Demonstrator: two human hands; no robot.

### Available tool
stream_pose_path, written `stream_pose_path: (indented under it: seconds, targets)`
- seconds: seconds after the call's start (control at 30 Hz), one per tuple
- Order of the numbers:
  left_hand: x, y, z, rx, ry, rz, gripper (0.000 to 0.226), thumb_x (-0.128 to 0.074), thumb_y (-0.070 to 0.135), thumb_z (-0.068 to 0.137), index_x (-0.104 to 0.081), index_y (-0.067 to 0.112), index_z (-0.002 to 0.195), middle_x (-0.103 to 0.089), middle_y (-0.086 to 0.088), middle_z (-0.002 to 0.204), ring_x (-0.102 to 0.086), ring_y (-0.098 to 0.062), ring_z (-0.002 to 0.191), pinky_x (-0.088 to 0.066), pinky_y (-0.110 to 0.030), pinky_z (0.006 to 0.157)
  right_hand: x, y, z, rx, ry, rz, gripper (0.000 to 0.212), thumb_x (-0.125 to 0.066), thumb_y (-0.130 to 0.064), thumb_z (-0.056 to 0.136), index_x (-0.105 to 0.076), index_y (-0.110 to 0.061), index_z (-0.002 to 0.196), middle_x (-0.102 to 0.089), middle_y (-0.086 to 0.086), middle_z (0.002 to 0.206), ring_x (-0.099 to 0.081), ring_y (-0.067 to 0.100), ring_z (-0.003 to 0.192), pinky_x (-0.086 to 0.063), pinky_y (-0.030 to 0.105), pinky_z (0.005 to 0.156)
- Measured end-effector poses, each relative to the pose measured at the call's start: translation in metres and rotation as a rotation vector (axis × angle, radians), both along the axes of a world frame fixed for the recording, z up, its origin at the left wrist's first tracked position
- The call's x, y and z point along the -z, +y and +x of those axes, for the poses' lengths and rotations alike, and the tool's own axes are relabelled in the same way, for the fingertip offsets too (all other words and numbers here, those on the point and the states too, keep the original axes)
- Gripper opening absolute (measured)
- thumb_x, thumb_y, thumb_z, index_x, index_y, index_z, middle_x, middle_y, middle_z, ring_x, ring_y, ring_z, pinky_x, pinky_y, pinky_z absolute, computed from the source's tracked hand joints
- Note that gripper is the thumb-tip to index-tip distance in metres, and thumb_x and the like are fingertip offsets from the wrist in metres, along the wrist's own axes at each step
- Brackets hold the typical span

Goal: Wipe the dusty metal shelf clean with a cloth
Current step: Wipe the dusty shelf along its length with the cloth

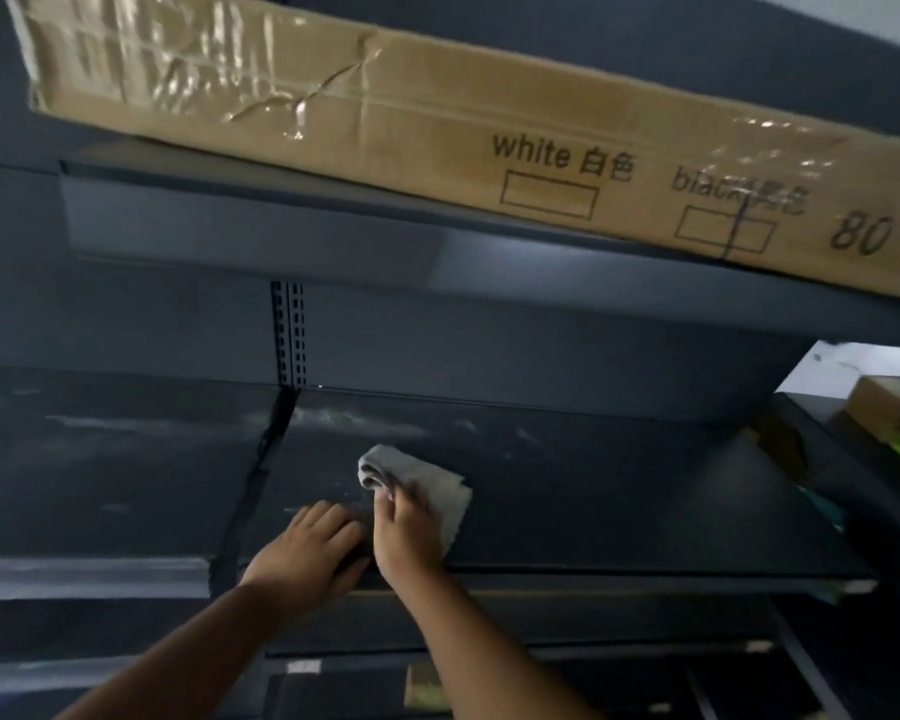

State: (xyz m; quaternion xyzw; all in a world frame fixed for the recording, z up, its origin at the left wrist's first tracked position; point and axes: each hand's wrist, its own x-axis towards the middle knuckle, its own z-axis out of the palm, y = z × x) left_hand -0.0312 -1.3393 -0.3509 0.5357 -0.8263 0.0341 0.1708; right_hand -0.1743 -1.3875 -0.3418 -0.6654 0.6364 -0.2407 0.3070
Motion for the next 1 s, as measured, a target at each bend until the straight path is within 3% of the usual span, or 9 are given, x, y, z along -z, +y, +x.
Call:
stream_pose_path:
  seconds: [0.1, 0.23, 0.3, 0.43, 0.57, 0.7, 0.83, 0.93, 1.0]
  targets:
    - [0.006, -0.004, 0.005, 0.01, 0.04, -0.018, 0.033, -0.052, 0.048, 0.082, -0.066, 0.021, 0.094, -0.062, -0.001, 0.097, -0.056, -0.021, 0.087, -0.048, -0.032, 0.078, -0.017, -0.001, -0.016, 0.044, -0.425, 0.074, 0.035, -0.035, -0.034, 0.1, -0.061, -0.017, 0.118, -0.063, 0.01, 0.124, -0.057, 0.024, 0.112, -0.044, 0.032, 0.094]
    - [0.014, -0.006, 0.005, 0.028, -0.026, -0.058, 0.032, -0.047, 0.051, 0.085, -0.063, 0.027, 0.097, -0.06, 0.004, 0.096, -0.054, -0.017, 0.085, -0.051, -0.033, 0.078, -0.038, -0.013, -0.087, 0.431, -0.986, 0.081, 0.021, -0.05, -0.024, 0.096, -0.066, -0.011, 0.095, -0.067, 0.007, 0.104, -0.062, 0.023, 0.094, -0.05, 0.038, 0.087]
    - [0.018, -0.007, 0.006, 0.019, -0.052, -0.067, 0.031, -0.044, 0.051, 0.086, -0.062, 0.028, 0.097, -0.059, 0.006, 0.093, -0.052, -0.016, 0.082, -0.052, -0.034, 0.075, -0.052, -0.02, -0.132, 0.511, -1.081, 0.088, 0.029, -0.051, -0.032, 0.095, -0.066, -0.01, 0.106, -0.073, 0.007, 0.099, -0.069, 0.026, 0.086, -0.057, 0.043, 0.08]
    - [0.023, -0.009, 0.005, 0.018, -0.078, -0.073, 0.029, -0.045, 0.05, 0.087, -0.06, 0.028, 0.098, -0.058, 0.003, 0.094, -0.05, -0.018, 0.081, -0.05, -0.037, 0.074, -0.087, -0.033, -0.227, 0.606, -1.104, 0.026, 0.031, -0.049, -0.042, 0.094, -0.064, -0.016, 0.1, -0.077, -0.003, 0.077, -0.073, 0.016, 0.065, -0.059, 0.038, 0.052]
    - [0.025, -0.009, 0.005, 0.009, -0.12, -0.051, 0.029, -0.046, 0.05, 0.087, -0.059, 0.029, 0.101, -0.059, 0.003, 0.095, -0.052, -0.018, 0.083, -0.051, -0.038, 0.075, -0.096, -0.064, -0.296, 0.714, -0.853, -0.051, 0.04, -0.05, -0.046, 0.093, -0.06, -0.018, 0.119, -0.061, 0.002, 0.116, -0.062, 0.024, 0.1, -0.045, 0.041, 0.091]
    - [0.022, -0.008, 0.004, -0.013, -0.139, -0.021, 0.029, -0.049, 0.051, 0.085, -0.061, 0.03, 0.102, -0.06, 0.004, 0.096, -0.055, -0.017, 0.084, -0.053, -0.037, 0.076, -0.068, -0.102, -0.304, 0.624, -0.342, -0.139, 0.043, -0.045, -0.033, 0.098, -0.051, -0.009, 0.133, -0.054, 0.018, 0.135, -0.053, 0.036, 0.121, -0.04, 0.04, 0.095]
    - [0.022, -0.008, 0.002, -0.027, -0.153, -0.041, 0.031, -0.054, 0.048, 0.081, -0.064, 0.025, 0.099, -0.061, 0.0, 0.095, -0.055, -0.022, 0.082, -0.05, -0.035, 0.075, -0.026, -0.13, -0.253, 0.454, 0.107, -0.02, 0.042, -0.038, -0.035, 0.099, -0.06, -0.008, 0.122, -0.061, 0.024, 0.127, -0.058, 0.041, 0.114, -0.041, 0.046, 0.097]
    - [0.023, -0.008, 0.001, -0.052, -0.188, -0.049, 0.033, -0.054, 0.05, 0.08, -0.064, 0.026, 0.1, -0.061, 0.0, 0.098, -0.056, -0.023, 0.085, -0.046, -0.037, 0.078, 0.0, -0.131, -0.182, 0.182, 0.329, -0.113, 0.034, -0.042, -0.031, 0.098, -0.067, -0.01, 0.108, -0.069, 0.021, 0.108, -0.064, 0.037, 0.097, -0.045, 0.041, 0.088]
    - [0.022, -0.008, 0.001, -0.063, -0.199, -0.045, 0.035, -0.053, 0.052, 0.079, -0.063, 0.027, 0.101, -0.061, 0.0, 0.098, -0.055, -0.022, 0.085, -0.045, -0.036, 0.079, 0.01, -0.126, -0.133, 0.04, 0.427, -0.168, 0.032, -0.04, -0.033, 0.097, -0.065, -0.017, 0.11, -0.069, 0.015, 0.11, -0.062, 0.034, 0.102, -0.044, 0.043, 0.095]
